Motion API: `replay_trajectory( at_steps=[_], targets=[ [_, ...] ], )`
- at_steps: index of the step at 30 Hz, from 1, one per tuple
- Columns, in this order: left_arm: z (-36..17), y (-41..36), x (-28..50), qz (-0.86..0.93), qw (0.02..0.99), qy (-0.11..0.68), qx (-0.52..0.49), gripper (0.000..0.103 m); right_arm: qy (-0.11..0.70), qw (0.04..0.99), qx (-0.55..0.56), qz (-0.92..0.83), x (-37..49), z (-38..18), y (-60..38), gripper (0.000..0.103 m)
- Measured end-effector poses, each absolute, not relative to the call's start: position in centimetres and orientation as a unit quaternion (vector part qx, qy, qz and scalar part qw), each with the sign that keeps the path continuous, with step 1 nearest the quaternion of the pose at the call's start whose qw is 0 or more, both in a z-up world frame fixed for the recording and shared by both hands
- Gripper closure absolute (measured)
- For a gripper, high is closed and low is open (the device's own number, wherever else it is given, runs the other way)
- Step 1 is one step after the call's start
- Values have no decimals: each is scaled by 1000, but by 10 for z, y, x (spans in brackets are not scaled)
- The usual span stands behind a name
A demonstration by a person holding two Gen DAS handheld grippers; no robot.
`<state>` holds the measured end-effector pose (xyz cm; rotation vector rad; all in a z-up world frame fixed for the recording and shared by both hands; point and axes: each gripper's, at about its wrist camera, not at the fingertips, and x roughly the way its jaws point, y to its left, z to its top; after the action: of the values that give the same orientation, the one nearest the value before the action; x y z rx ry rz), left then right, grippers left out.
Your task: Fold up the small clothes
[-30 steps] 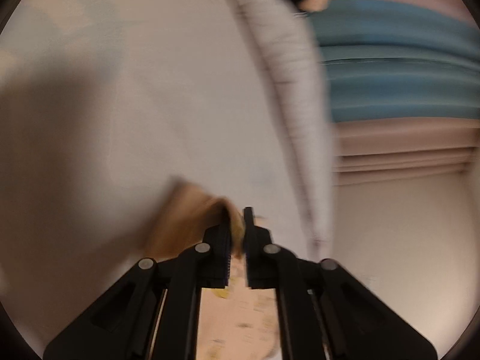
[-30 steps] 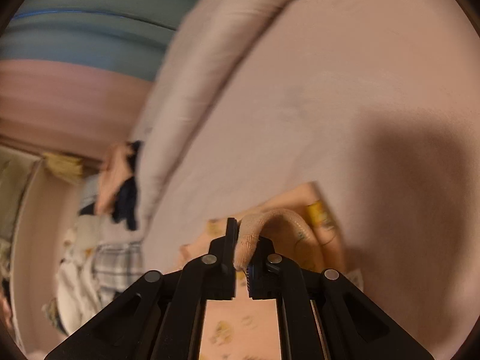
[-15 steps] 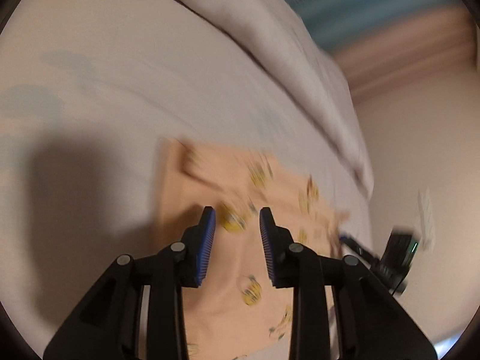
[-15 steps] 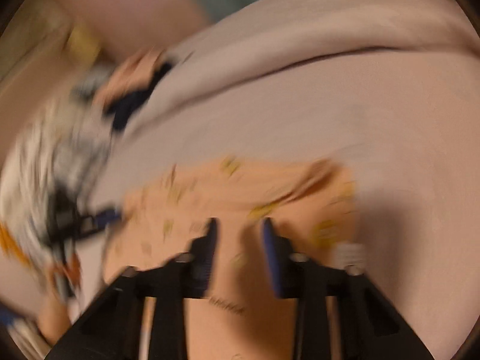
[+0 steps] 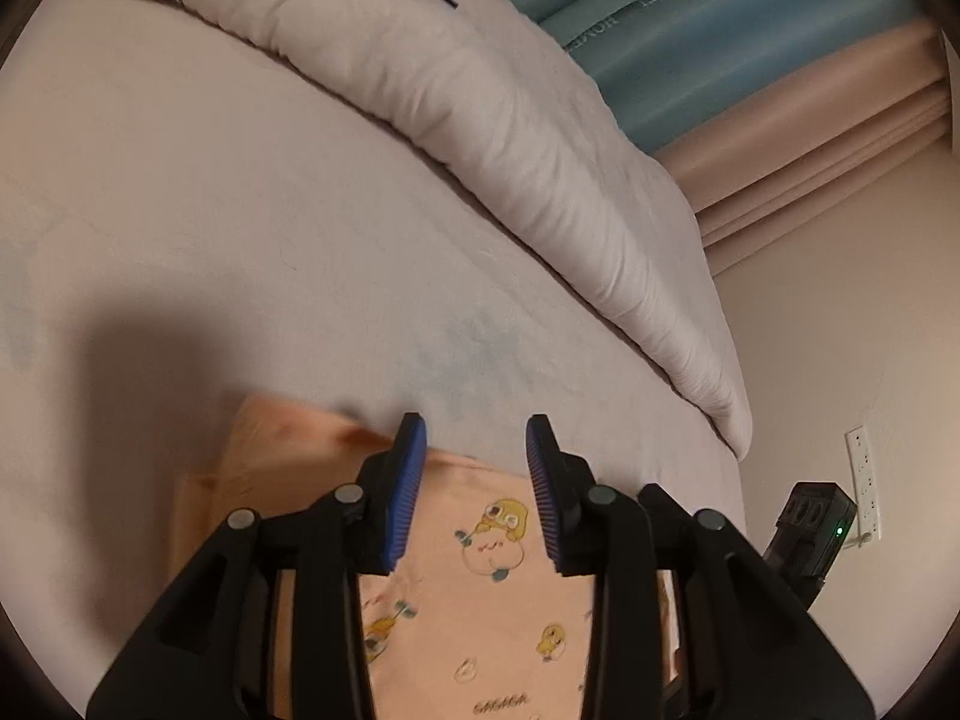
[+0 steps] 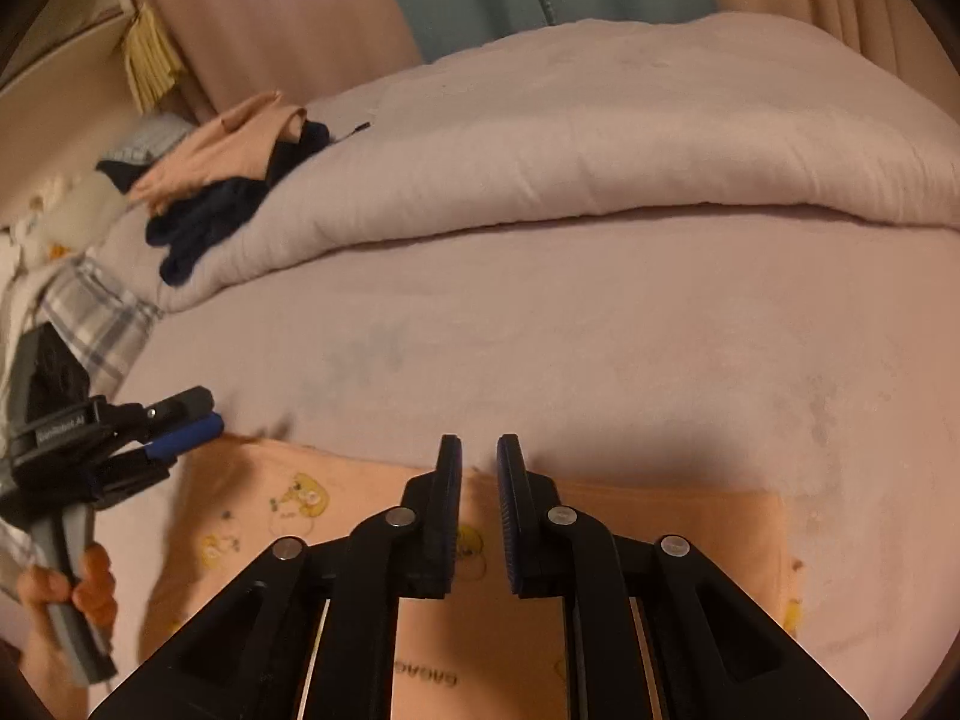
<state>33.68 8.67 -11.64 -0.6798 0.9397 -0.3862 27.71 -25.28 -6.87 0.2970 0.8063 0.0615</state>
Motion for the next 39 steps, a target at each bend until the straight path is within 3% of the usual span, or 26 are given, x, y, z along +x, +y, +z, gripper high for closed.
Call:
replay_trajectory(
  at_steps=[9,21,28,34,39],
  targets=[
    [-151,96,245,-213,827,476,-209,71,428,904,9,-16,188,-96,-257,90],
    [-149,120,167,-217,828,470,-214,71,431,902,-1,-31,121,-95,-259,86],
    [-125,113,155,-237,834,440,-236,67,395,915,86,11,106,-73,-268,85],
    [-145,78,157,-242,824,470,-205,67,423,904,60,13,114,-97,-249,85],
    [-155,92,136,-249,816,473,-219,67,434,900,36,8,90,-114,-243,85]
  ],
)
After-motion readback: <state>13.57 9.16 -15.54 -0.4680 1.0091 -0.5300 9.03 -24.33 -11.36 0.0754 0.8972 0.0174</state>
